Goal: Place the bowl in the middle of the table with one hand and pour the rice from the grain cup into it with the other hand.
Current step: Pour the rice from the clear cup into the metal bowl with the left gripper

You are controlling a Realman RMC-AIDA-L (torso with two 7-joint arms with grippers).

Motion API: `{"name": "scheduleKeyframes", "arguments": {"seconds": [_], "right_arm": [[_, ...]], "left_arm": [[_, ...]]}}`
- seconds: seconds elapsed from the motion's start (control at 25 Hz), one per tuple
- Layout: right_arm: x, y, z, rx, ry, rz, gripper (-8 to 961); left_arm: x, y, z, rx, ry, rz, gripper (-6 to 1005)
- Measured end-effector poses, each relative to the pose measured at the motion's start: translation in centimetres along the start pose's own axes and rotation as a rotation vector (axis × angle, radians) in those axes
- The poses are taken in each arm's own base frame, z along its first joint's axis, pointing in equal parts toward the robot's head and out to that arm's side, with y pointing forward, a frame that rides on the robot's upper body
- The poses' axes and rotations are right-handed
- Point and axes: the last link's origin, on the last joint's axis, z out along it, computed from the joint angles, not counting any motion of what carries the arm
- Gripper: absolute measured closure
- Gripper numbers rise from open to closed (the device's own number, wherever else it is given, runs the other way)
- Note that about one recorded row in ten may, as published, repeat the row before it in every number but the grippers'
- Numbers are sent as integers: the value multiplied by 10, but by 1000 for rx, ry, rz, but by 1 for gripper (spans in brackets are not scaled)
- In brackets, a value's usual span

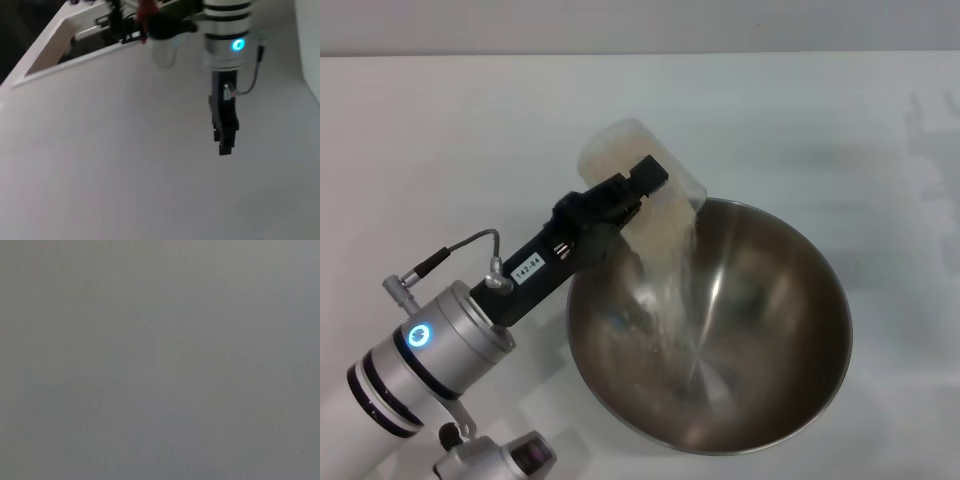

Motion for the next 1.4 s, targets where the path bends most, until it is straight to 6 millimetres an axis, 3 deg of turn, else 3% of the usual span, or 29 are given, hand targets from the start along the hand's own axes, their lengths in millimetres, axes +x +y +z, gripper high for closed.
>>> {"name": "scheduleKeyframes", "arguments": {"seconds": [0.2, 0.64, 1.4], "right_arm": [[2, 0, 2, -1, 14, -2, 529], [2, 0, 2, -1, 20, -36, 530], [4, -3, 0, 20, 27, -47, 530]], "left_arm": [[0, 0, 1, 3, 9, 169, 973], [2, 0, 0, 6, 54, 305, 973], [5, 1, -3, 1, 48, 287, 974]]}}
